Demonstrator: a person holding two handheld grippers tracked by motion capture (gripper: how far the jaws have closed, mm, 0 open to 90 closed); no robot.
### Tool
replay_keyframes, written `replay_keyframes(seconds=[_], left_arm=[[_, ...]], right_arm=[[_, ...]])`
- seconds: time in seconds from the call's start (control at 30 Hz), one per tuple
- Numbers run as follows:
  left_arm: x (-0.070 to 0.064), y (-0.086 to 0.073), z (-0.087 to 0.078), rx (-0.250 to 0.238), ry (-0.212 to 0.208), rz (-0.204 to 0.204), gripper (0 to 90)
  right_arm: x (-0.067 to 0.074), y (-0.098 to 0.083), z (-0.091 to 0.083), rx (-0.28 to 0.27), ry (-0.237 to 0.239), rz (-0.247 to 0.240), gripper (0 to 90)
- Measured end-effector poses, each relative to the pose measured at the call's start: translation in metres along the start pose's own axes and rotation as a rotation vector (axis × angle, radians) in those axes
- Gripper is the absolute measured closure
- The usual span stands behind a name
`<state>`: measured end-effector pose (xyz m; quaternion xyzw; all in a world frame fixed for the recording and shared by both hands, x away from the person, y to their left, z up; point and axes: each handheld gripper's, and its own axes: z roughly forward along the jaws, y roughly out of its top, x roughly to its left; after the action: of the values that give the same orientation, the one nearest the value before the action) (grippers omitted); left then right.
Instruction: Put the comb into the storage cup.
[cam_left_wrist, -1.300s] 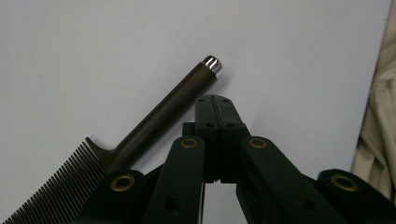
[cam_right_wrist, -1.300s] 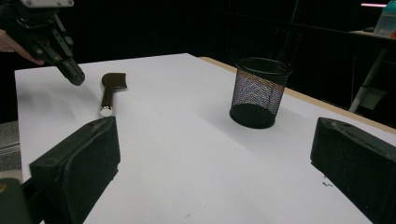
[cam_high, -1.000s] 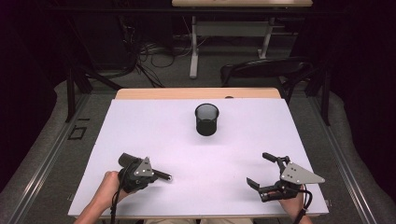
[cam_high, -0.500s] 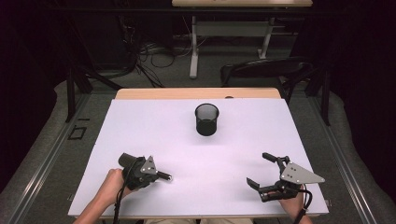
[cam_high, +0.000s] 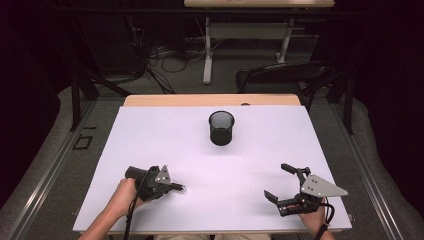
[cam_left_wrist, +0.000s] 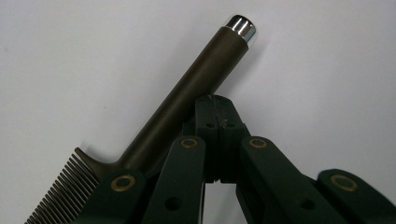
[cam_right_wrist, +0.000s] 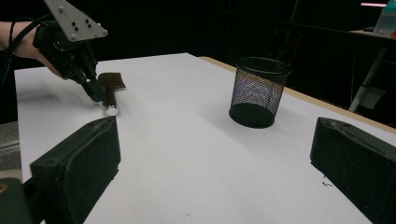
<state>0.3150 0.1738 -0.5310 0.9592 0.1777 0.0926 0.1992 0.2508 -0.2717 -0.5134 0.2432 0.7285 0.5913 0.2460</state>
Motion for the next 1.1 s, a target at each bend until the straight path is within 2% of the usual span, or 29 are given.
replay_keyframes(seconds=[1.1], left_arm=[[0.015,0.011,0.007,-0.004,0.006,-0.009,90.0]], right_arm=[[0.0,0.0,0.0,0.006,0.0,0.0,1.4]])
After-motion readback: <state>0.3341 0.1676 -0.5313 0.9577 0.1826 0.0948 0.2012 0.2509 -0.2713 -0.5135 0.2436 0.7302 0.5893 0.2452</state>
